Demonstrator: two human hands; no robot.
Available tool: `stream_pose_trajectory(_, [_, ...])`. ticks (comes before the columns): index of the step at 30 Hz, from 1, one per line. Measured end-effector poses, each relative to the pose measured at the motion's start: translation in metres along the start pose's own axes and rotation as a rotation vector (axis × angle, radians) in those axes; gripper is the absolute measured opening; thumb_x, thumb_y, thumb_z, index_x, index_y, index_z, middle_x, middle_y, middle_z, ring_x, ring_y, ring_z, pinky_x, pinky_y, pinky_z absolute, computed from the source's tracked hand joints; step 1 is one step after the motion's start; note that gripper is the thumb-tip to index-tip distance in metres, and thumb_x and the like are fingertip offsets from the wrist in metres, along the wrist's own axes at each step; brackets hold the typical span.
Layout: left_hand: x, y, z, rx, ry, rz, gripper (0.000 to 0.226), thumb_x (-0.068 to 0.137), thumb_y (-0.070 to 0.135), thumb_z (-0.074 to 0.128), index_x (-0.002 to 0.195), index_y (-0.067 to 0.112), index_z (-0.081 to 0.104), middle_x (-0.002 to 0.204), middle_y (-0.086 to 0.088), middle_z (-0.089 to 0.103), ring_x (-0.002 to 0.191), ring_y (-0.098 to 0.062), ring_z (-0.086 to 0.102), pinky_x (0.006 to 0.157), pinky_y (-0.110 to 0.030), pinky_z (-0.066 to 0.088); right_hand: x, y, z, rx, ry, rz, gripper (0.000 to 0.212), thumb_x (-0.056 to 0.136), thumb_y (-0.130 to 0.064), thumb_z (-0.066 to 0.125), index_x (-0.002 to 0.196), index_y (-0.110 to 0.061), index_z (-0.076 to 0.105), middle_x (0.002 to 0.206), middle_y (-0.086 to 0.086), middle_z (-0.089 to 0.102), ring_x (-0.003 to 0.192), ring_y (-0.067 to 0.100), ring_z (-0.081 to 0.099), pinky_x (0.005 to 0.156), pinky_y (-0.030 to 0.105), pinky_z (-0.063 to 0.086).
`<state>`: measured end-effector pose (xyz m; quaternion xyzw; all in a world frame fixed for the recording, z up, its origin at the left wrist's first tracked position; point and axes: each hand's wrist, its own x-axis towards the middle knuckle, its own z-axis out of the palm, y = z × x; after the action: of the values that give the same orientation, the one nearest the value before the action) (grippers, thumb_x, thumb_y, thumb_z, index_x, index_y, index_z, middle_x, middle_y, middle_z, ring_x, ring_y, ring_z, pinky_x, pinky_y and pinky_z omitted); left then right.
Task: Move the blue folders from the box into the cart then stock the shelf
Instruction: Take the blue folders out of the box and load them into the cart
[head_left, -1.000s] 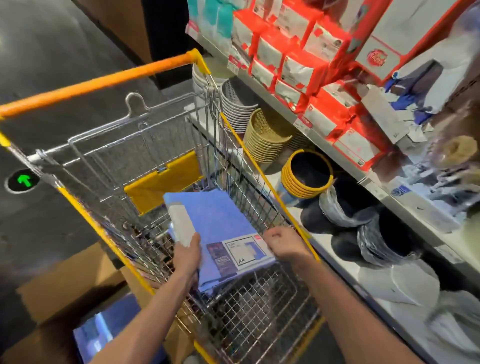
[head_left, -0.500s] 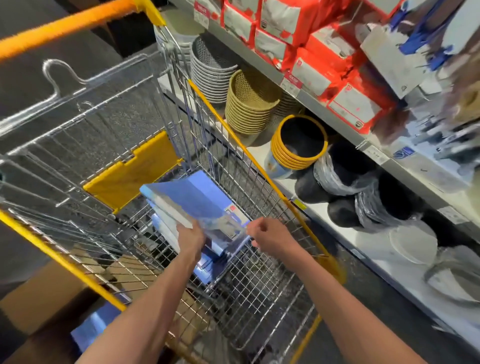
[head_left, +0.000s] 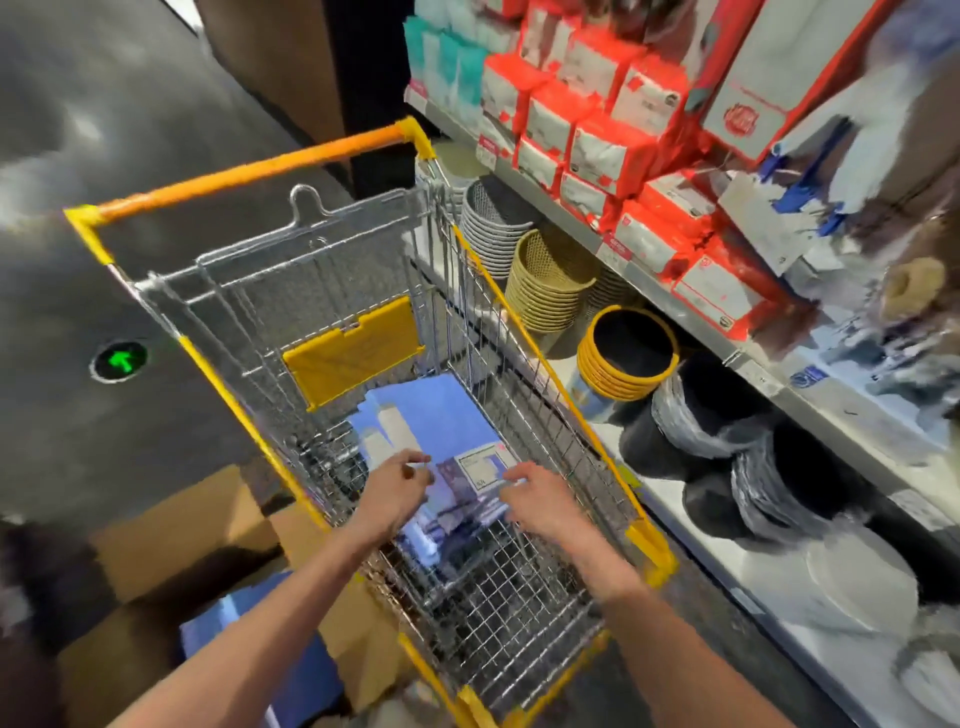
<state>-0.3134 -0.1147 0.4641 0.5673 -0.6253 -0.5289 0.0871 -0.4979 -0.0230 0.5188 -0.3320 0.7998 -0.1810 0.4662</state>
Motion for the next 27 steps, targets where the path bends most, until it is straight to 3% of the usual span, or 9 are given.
stream_pose_trajectory(2, [-0.04,0.003,-0.01,0.029,0.056,0.08,0.021,0.104,0.022,0.05,0.122,0.022,0.061,0.099,0.004,0.075,0.079,-0.008,0.072,0.062,-0.026,0.054,-0.025,-0.005,0.01,0.008,-0.036,-0.072,0.031,0.095,-0.018,0.057,0.125,-0.01,0.058,0.103,0.011,0.066,0.078,0.02,0.061,0.067,0.024,0.047])
stream_pose_trajectory(6, [-0.126,-0.008,-0.018,-0.071,0.274,0.146,0.016,0.103,0.014,0.051,0.107,0.018,0.066,0.086,0.003,0.073,0.067,0.0,0.068,0.057,-0.014,0.049,-0.073,0.001,0.043,0.032,-0.069,-0.214,0.028,0.097,-0.017,0.055,0.123,-0.008,0.058,0.111,0.013,0.069,0.082,0.023,0.061,0.072,0.03,0.048])
stream_pose_trajectory(10, [-0.215,-0.046,-0.008,-0.331,0.364,-0.006,0.019,0.103,0.011,0.047,0.104,0.012,0.066,0.083,-0.002,0.073,0.065,-0.018,0.069,0.052,-0.019,0.044,-0.123,0.01,0.094,0.031,-0.146,-0.297,0.02,0.094,-0.015,0.054,0.105,-0.002,0.065,0.092,0.021,0.071,0.074,0.023,0.062,0.066,0.037,0.05])
stream_pose_trajectory(13, [-0.268,-0.089,-0.002,-0.338,0.386,-0.124,0.019,0.103,0.01,0.047,0.102,0.011,0.066,0.086,-0.007,0.073,0.062,-0.018,0.068,0.051,-0.021,0.045,-0.148,0.014,0.143,-0.052,-0.245,-0.309,0.007,0.09,-0.018,0.056,0.09,-0.019,0.063,0.088,0.01,0.07,0.077,0.025,0.067,0.061,0.031,0.046])
stream_pose_trajectory(17, [-0.319,-0.148,-0.009,-0.313,0.428,-0.251,0.02,0.103,0.01,0.049,0.099,0.011,0.068,0.088,-0.01,0.075,0.067,-0.021,0.07,0.06,-0.032,0.057,-0.172,0.023,0.21,-0.159,-0.366,-0.335,0.024,0.089,-0.02,0.049,0.086,0.001,0.061,0.088,0.022,0.068,0.067,0.026,0.054,0.061,0.036,0.037])
stream_pose_trajectory(20, [-0.347,-0.182,-0.022,-0.362,0.505,-0.317,0.016,0.103,0.011,0.051,0.099,0.006,0.066,0.083,-0.011,0.073,0.058,-0.018,0.067,0.05,-0.024,0.049,-0.2,0.017,0.243,-0.24,-0.44,-0.379,0.026,0.09,-0.013,0.047,0.064,-0.015,0.048,0.066,0.006,0.049,0.064,0.02,0.045,0.065,0.034,0.036])
stream_pose_trajectory(25, [-0.365,-0.24,-0.052,-0.457,0.574,-0.381,0.018,0.103,0.007,0.049,0.102,-0.002,0.065,0.078,-0.009,0.069,0.049,-0.005,0.064,0.046,-0.02,0.049,-0.209,0.005,0.297,-0.376,-0.534,-0.347,0.014,0.09,-0.013,0.049,0.078,-0.019,0.052,0.077,0.0,0.049,0.085,0.025,0.055,0.073,0.032,0.04])
stream_pose_trajectory(26, [-0.364,-0.256,-0.059,-0.473,0.576,-0.4,0.019,0.103,0.009,0.05,0.104,-0.002,0.065,0.078,-0.009,0.07,0.051,-0.008,0.066,0.05,-0.024,0.052,-0.206,0.001,0.31,-0.371,-0.549,-0.335,0.008,0.094,-0.017,0.051,0.096,-0.02,0.057,0.093,-0.001,0.056,0.095,0.028,0.061,0.079,0.034,0.046])
stream_pose_trajectory(27, [-0.362,-0.267,-0.065,-0.493,0.578,-0.404,0.019,0.103,0.011,0.051,0.104,-0.002,0.066,0.078,-0.009,0.072,0.054,-0.011,0.067,0.055,-0.03,0.056,-0.202,-0.002,0.321,-0.364,-0.553,-0.306,0.021,0.097,-0.02,0.051,0.118,-0.019,0.055,0.11,0.0,0.057,0.104,0.027,0.064,0.083,0.036,0.048])
